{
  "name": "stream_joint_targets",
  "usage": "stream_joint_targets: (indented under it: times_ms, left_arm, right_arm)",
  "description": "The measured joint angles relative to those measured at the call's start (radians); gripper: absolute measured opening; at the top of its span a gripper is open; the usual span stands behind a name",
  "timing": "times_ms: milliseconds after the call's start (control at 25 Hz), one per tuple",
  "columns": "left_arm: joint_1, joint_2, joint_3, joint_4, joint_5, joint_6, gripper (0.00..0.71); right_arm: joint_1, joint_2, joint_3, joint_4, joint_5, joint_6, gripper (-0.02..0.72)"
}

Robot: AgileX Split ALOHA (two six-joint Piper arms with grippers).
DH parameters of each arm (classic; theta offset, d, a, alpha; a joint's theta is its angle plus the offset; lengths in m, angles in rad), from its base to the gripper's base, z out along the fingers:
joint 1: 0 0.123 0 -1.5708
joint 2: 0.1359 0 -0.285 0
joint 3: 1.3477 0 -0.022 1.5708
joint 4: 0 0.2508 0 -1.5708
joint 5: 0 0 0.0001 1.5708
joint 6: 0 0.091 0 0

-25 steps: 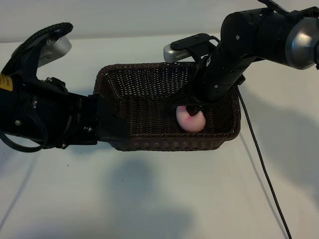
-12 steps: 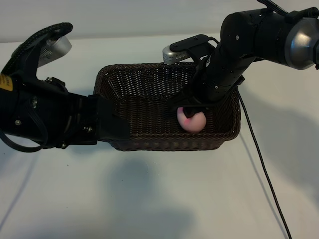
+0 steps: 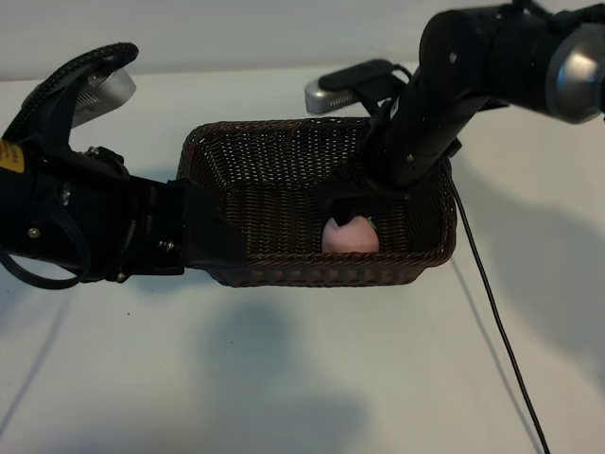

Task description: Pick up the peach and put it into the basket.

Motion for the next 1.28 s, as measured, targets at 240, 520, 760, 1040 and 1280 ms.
stream_joint_targets:
  times_ms: [240, 520, 760, 1040, 1280]
  left_arm:
    - [0.0, 0.0, 0.0, 0.0, 0.0, 0.0, 0.587]
    - [0.0, 0.0, 0.0, 0.0, 0.0, 0.0, 0.587]
    - [0.0, 0.0, 0.0, 0.0, 0.0, 0.0, 0.587]
    - [0.0, 0.0, 0.0, 0.0, 0.0, 0.0, 0.587]
    - [0.0, 0.0, 0.0, 0.0, 0.0, 0.0, 0.587]
  right_arm:
    - [-0.002, -0.06, -0.041, 0.003, 0.104, 0.009, 0.546]
    - [-0.003, -0.145, -0.041, 0.006, 0.181, 0.039, 0.539]
    - [-0.003, -0.19, -0.041, 0.006, 0.247, 0.05, 0.539]
    - [-0.003, -0.222, -0.041, 0.004, 0.3, 0.081, 0.539]
    - [-0.001, -0.242, -0.041, 0.003, 0.331, 0.104, 0.539]
